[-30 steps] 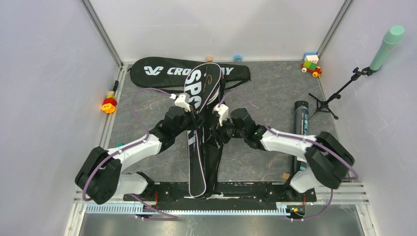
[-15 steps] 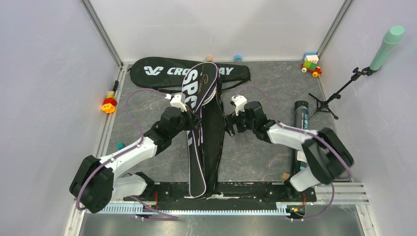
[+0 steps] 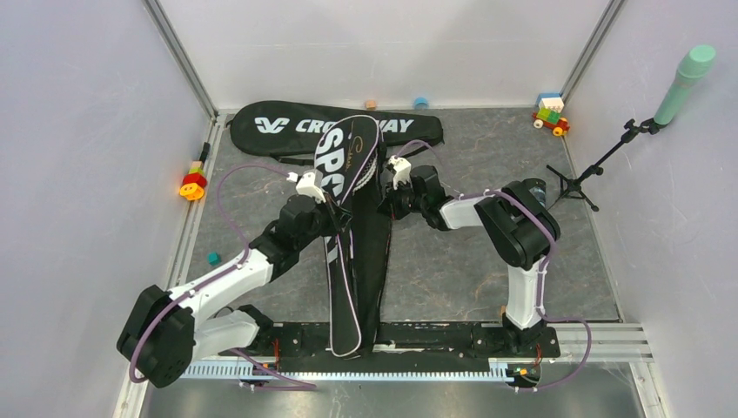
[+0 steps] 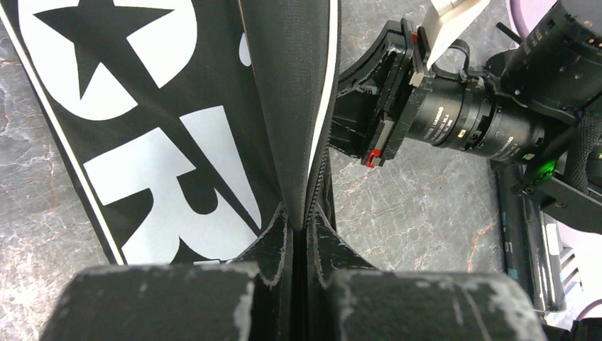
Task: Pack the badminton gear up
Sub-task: Adjust the racket at the center of the board.
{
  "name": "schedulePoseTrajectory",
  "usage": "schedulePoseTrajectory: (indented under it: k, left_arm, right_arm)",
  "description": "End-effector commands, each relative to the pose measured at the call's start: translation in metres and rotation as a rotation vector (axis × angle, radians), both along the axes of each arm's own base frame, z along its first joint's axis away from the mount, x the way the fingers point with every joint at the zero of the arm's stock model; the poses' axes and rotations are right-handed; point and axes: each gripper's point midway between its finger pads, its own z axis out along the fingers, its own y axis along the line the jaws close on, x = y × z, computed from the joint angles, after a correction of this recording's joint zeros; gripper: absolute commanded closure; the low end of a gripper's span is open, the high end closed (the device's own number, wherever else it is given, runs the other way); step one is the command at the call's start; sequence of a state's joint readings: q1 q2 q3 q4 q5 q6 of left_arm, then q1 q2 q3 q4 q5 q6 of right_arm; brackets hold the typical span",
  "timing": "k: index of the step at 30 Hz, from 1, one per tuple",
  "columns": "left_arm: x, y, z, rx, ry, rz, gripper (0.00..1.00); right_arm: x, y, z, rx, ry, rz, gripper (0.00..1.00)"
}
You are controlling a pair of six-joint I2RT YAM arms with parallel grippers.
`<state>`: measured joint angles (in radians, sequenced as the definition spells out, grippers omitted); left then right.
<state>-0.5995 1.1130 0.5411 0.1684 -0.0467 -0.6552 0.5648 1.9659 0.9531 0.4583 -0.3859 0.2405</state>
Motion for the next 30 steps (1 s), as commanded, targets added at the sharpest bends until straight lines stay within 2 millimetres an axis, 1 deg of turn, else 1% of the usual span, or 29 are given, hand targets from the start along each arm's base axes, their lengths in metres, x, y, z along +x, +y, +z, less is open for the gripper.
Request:
schedulePoseTrajectory:
  k: [1,3,4,5,6,8,9,11,12,15,17,19,21,22,23,24,25,26,27,28,30]
  left_arm:
    - [0.011,-0.002,0.049,-0.084,-0.139,0.021,0.98]
    - [0.011,-0.001,0.051,-0.056,-0.149,0.01,0.98]
    - [0.01,-0.004,0.053,-0.052,-0.155,-0.007,0.98]
    - [0.009,-0.007,0.057,-0.05,-0.166,-0.027,0.98]
    - [0.008,-0.012,0.061,-0.052,-0.176,-0.043,0.98]
    - [0.004,-0.023,0.072,-0.04,-0.21,-0.088,0.98]
    - [0.002,-0.029,0.077,-0.03,-0.229,-0.11,0.98]
    - [-0.004,-0.044,0.089,-0.036,-0.285,-0.153,0.98]
    - [-0.007,-0.051,0.097,-0.053,-0.318,-0.178,0.98]
    - [-0.017,-0.074,0.115,-0.129,-0.405,-0.238,0.98]
    - [-0.023,-0.091,0.122,-0.162,-0.449,-0.265,0.98]
    - [-0.026,-0.11,0.121,-0.175,-0.47,-0.278,0.96]
    - [-0.022,-0.128,0.115,-0.197,-0.49,-0.25,0.93]
    - [-0.022,-0.138,0.112,-0.204,-0.509,-0.24,0.91]
    - [-0.02,-0.148,0.109,-0.202,-0.538,-0.231,0.85]
    - [-0.017,-0.154,0.1,-0.181,-0.547,-0.218,0.8]
    - [-0.014,-0.158,0.097,-0.16,-0.563,-0.204,0.8]
    - [-0.01,-0.16,0.092,-0.139,-0.568,-0.199,0.75]
    - [-0.006,-0.158,0.089,-0.112,-0.575,-0.182,0.68]
    - [-0.004,-0.154,0.088,-0.086,-0.58,-0.163,0.53]
    - [0.0,-0.141,0.09,-0.022,-0.609,-0.129,0.31]
  right_arm:
    - [0.004,0.032,0.057,0.152,-0.088,0.128,1.0]
    - [0.015,0.028,0.088,0.101,-0.193,0.131,1.0]
    - [0.019,0.024,0.105,0.066,-0.246,0.13,1.0]
    - [0.028,0.019,0.126,0.031,-0.301,0.114,1.0]
    - [0.034,0.013,0.139,-0.024,-0.337,0.107,1.0]
    - [0.046,0.006,0.18,-0.104,-0.432,0.108,1.0]
    - [0.05,0.001,0.195,-0.146,-0.469,0.107,1.0]
    - [0.059,-0.005,0.231,-0.206,-0.556,0.111,1.0]
    - [0.062,-0.008,0.243,-0.238,-0.594,0.12,1.0]
    - [0.071,-0.014,0.27,-0.311,-0.683,0.133,1.0]
    - [0.076,-0.015,0.282,-0.348,-0.763,0.155,1.0]
    - [0.079,-0.015,0.295,-0.364,-0.849,0.158,1.0]
    - [0.081,-0.015,0.306,-0.376,-0.944,0.174,1.0]
    - [0.082,-0.014,0.308,-0.379,-0.975,0.177,1.0]
    - [0.081,-0.013,0.31,-0.373,-1.009,0.188,1.0]
    - [0.079,-0.009,0.311,-0.374,-1.044,0.218,1.0]
    - [0.075,-0.007,0.309,-0.375,-1.066,0.254,1.0]
    - [0.071,-0.004,0.305,-0.379,-1.091,0.302,1.0]
    - [0.068,-0.003,0.301,-0.394,-1.112,0.334,1.0]
    - [0.065,-0.004,0.297,-0.404,-1.128,0.362,1.0]
    - [0.058,-0.006,0.284,-0.427,-1.147,0.436,1.0]
